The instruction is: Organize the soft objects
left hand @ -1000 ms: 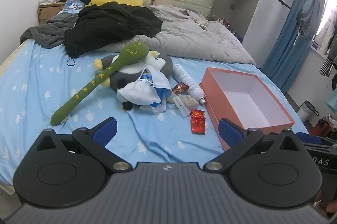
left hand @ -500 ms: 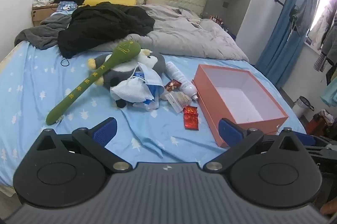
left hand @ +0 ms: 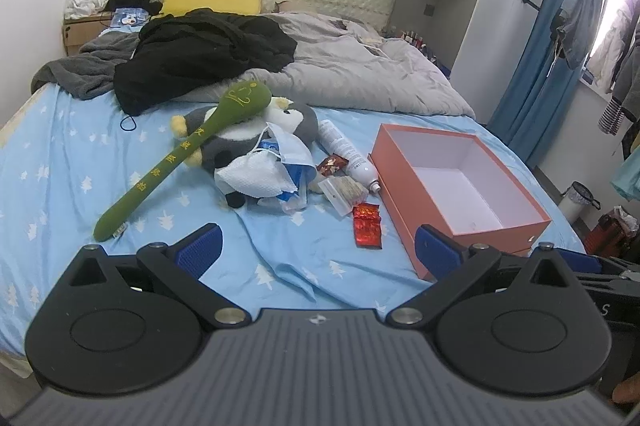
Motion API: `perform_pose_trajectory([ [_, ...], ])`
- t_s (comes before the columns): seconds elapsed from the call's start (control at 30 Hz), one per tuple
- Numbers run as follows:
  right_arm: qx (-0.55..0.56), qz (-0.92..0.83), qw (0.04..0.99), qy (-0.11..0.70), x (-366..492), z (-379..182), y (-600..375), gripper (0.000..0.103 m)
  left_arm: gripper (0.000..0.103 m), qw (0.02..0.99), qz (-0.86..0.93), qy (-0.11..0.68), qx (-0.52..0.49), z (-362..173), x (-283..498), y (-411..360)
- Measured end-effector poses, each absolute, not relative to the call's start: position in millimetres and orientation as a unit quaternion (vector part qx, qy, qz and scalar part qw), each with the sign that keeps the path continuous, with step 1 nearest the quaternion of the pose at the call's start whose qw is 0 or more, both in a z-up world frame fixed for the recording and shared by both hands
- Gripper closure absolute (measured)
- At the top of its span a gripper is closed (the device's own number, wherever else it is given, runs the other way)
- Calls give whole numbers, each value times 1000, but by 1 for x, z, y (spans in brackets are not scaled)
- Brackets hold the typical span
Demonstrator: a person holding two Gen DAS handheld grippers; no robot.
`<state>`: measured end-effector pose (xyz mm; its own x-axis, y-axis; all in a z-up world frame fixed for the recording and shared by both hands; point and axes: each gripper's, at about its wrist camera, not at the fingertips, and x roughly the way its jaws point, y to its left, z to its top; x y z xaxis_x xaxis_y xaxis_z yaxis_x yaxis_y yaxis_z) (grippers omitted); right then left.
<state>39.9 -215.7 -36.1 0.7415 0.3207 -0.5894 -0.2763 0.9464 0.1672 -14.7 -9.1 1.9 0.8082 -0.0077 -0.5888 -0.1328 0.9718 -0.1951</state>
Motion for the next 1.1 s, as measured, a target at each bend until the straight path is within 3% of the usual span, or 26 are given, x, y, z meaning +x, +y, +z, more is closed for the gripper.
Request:
perform_pose_trajectory([
  [1.1,45,162,925,341,43,-47,-215,0,0,944,29,311,-109,3,-15,-13],
])
